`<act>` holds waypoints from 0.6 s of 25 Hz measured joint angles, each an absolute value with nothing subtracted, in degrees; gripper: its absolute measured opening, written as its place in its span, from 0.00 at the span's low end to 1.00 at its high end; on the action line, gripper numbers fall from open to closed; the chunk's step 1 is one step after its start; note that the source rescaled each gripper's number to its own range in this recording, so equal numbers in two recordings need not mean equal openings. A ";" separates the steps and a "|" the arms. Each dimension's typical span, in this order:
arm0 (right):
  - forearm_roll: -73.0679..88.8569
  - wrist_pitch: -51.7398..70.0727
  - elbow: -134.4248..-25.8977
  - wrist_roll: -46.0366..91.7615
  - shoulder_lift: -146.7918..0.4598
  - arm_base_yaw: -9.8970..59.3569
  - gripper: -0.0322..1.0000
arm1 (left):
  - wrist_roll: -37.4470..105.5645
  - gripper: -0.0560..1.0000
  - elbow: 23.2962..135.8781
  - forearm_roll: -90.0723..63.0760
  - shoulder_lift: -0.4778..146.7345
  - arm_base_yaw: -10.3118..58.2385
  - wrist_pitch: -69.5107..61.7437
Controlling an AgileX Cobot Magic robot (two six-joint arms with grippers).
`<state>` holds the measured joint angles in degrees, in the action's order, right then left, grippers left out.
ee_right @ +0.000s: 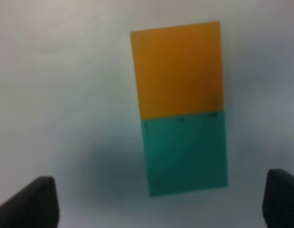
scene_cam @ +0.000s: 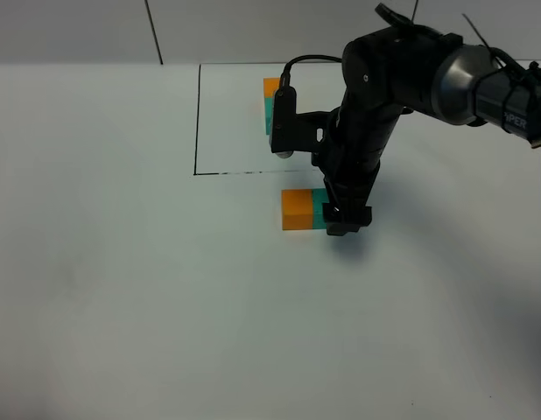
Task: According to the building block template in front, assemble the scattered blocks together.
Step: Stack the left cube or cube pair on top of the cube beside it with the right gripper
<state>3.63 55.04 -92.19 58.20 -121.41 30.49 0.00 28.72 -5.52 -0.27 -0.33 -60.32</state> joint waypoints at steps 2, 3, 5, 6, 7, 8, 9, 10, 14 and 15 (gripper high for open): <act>3.48 54.15 -92.99 58.78 -122.50 31.09 0.81 | 0.00 0.69 28.72 -5.52 -0.27 -0.33 -60.32; 3.47 53.90 -93.45 58.88 -122.94 31.33 0.81 | 0.00 0.69 28.72 -5.52 -0.27 -0.33 -60.32; 3.16 53.40 -94.67 59.02 -123.81 32.02 0.81 | 0.00 0.69 28.72 -5.52 -0.27 -0.33 -60.32; 3.07 53.35 -95.33 59.08 -124.25 32.19 0.81 | 0.00 0.69 28.72 -5.52 -0.27 -0.33 -60.32; 3.07 53.33 -95.90 59.20 -124.68 32.33 0.81 | 0.00 0.69 28.72 -5.52 -0.27 -0.33 -60.32; 3.07 53.38 -96.60 59.20 -125.26 32.35 0.81 | 0.00 0.69 28.72 -5.52 -0.27 -0.33 -60.32; 2.98 53.63 -97.35 59.20 -125.90 32.35 0.81 | 0.00 0.69 28.72 -5.52 -0.27 -0.33 -60.32; 2.89 53.98 -97.95 59.20 -126.54 32.35 0.81 | 0.00 0.69 28.72 -5.52 -0.27 -0.33 -60.32; 2.71 55.01 -98.93 59.20 -129.05 32.35 0.81 | 0.00 0.69 28.72 -5.52 -0.27 -0.33 -60.32; 2.77 55.08 -98.93 59.20 -129.53 32.35 0.81 | 0.00 0.69 28.72 -5.52 -0.27 -0.33 -60.32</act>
<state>2.77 55.08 -98.93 59.20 -129.53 32.35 0.00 28.72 -5.52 -0.27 -0.33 -60.32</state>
